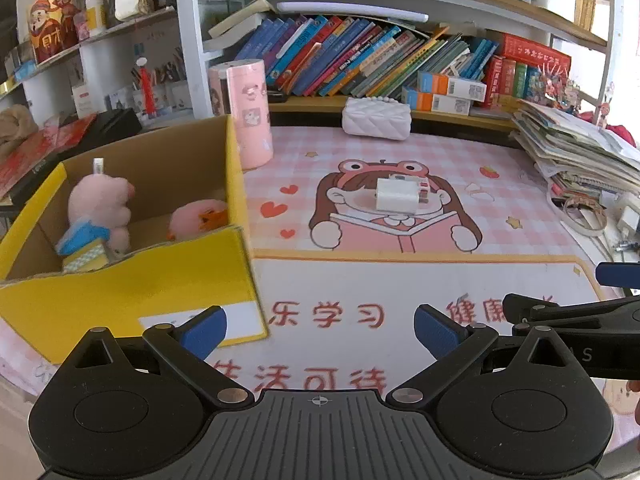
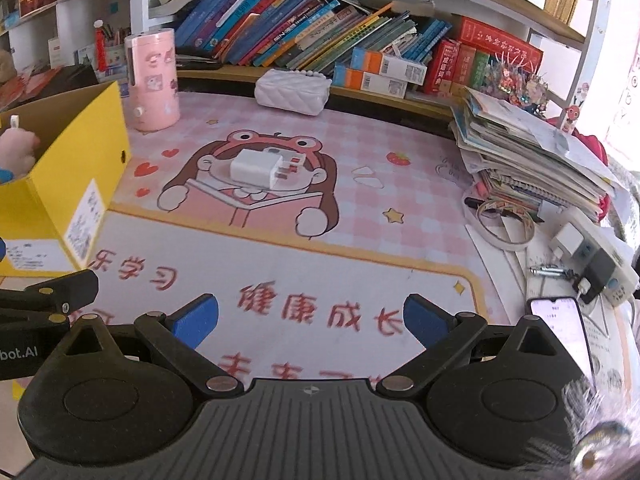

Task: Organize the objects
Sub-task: 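Move both open tools toward the white charger and medicine box on the mat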

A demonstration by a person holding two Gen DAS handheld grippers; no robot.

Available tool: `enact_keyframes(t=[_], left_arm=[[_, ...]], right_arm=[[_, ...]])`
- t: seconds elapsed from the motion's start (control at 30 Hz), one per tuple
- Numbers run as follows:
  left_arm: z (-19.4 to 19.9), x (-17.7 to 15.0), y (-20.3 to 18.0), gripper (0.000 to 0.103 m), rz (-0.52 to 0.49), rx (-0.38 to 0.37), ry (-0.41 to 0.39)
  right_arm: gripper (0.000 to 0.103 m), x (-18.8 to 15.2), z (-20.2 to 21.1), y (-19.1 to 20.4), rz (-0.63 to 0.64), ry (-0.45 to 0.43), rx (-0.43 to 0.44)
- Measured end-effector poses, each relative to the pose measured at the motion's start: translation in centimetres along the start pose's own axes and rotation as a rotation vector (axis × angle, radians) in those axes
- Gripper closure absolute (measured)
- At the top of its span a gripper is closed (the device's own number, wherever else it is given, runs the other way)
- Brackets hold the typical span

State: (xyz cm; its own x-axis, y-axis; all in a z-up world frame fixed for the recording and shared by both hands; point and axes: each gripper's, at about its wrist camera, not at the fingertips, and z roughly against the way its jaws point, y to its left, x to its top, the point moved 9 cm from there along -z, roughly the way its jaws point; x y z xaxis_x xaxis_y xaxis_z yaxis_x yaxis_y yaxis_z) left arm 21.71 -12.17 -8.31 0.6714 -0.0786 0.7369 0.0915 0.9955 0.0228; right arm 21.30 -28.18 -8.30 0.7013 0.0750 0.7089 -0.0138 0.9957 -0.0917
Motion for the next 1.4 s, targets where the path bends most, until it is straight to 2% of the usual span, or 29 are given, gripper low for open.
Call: enact_keyframes(t=[0.27,0.6,1.07,1.23,1.3,1.4], left_arm=[[-2.0,1.4,-1.8,0.002,0.013,0.024,0.019],[-5.0,4.3,-2.8,0.002,0.016,0.064,0.015],[-8.8,9.3,-3.7,0.002,0.044,0.087,-0.073],[-11.1,10.2,-3.6,0.002,0.059,0.109,-0.066],[-11.9,10.2,-3.7,0.003,0.060,0.112,-0.057],[-12.9,10.3,-4.5,0.003,0.051,0.098,-0.049]], right_arm=[[0.003,1.5,-2.2,-2.1,0.005,-0.002,0.031],[0.003,4.9,-5.4,-3.9,0.028,-0.046,0.054],[0.004,11.4,-9.6,-5.6,-0.005,-0.108,0.077],[0.008,13.0,-11.2,-5.8,-0.014,-0.118,0.096],[0.015,13.5,-12.1,-5.8,-0.022,-0.109,0.120],[0.018,14.4,-13.0,-6.0,-0.038,-0.102,0.129]])
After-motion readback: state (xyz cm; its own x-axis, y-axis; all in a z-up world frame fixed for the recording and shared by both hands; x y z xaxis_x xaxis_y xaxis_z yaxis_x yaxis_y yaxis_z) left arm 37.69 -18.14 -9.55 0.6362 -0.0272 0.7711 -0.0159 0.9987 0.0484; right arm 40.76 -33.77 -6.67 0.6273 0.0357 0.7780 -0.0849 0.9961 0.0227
